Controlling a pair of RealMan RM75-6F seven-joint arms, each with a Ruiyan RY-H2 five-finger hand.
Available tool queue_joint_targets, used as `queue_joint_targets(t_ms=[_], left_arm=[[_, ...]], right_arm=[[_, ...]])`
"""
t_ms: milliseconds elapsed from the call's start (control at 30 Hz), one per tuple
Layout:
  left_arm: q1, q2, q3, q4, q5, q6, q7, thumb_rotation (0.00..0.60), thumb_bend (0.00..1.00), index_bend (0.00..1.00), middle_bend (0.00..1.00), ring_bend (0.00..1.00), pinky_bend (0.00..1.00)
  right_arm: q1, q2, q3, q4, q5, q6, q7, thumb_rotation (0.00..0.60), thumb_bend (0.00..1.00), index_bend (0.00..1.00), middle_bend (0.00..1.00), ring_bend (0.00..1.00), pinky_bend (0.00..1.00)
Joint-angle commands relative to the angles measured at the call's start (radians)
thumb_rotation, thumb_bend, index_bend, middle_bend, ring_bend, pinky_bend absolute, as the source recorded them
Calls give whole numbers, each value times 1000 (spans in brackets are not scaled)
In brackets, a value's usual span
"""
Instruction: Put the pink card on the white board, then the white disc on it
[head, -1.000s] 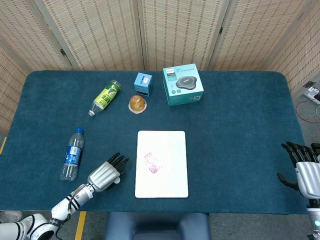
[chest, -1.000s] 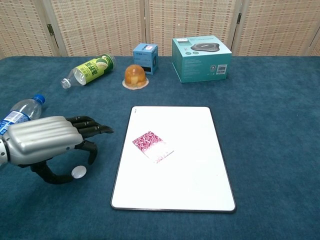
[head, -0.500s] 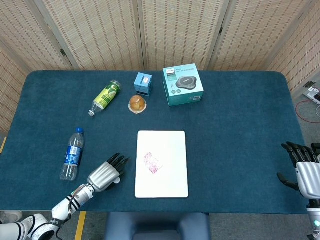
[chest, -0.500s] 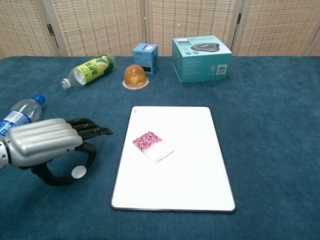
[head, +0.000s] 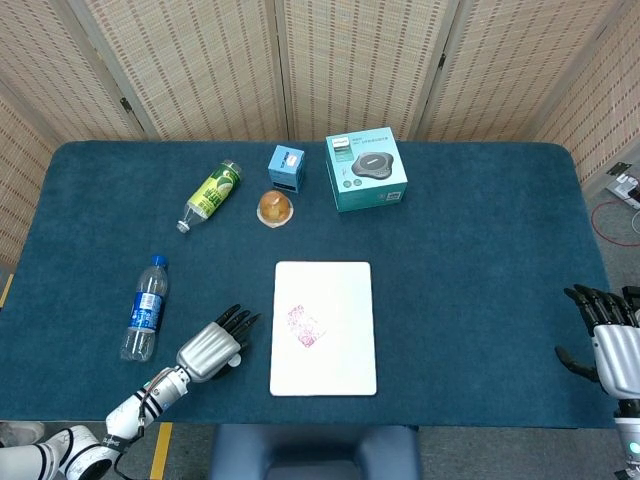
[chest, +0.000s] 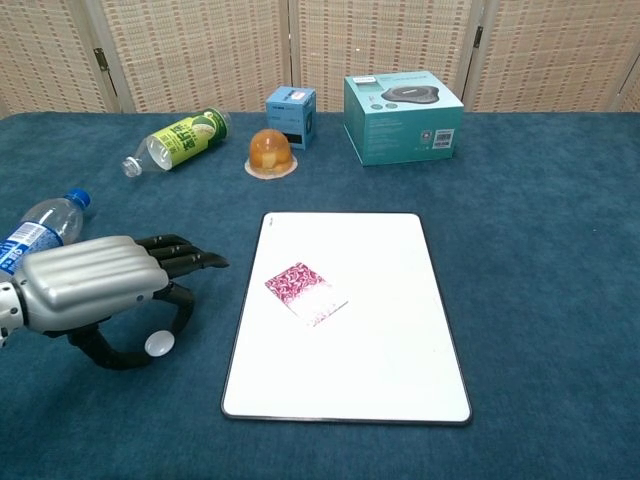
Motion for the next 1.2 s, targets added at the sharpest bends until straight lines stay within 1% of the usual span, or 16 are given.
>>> queue_joint_targets(t_ms=[33, 133, 300, 433, 567, 667, 900, 1100, 1200], left_arm=[[0, -1, -1, 2, 0, -3, -3, 600, 378, 504, 0, 0, 0], [-2, 1, -4, 0, 2, -4, -6, 600, 411, 504, 0, 0, 0], [-16, 16, -28, -18, 4, -2, -13, 600, 413, 504, 0, 0, 0], [-51, 26, -73, -49, -1, -14, -18, 600, 413, 504, 0, 0, 0], [-98, 15, -123, -70, -13, -43, -14, 600, 414, 504, 0, 0, 0], [-138, -12, -159, -69, -33, -78, -1, 600, 414, 503, 0, 0, 0], [-227, -118, -232, -16, -125, -171, 33, 600, 415, 502, 0, 0, 0], [-288, -187, -274, 30, -206, -221, 79, 600, 415, 502, 0, 0, 0], [-308, -209, -281, 50, -243, -236, 107, 600, 415, 501, 0, 0, 0]], right_arm=[[0, 0, 0, -1, 0, 1, -1, 600, 251, 141, 158, 120, 110], [-1, 0, 0, -3, -2, 3, -3, 600, 252, 141, 158, 120, 110], [-2, 1, 0, -2, -1, 5, -3, 600, 251, 141, 158, 120, 110], [-1, 2, 1, -2, -2, 3, -3, 600, 252, 141, 158, 120, 110], [0, 4, 2, -2, 0, 3, -2, 600, 252, 141, 158, 120, 110], [-2, 4, 3, 0, 3, 4, 0, 600, 252, 141, 158, 119, 110], [-12, 4, 0, 10, 15, 6, 9, 600, 251, 141, 158, 118, 110], [-16, 5, 2, 17, 19, 9, 18, 600, 252, 141, 158, 118, 110], [-18, 3, 1, 23, 22, 7, 24, 600, 251, 141, 158, 118, 110]])
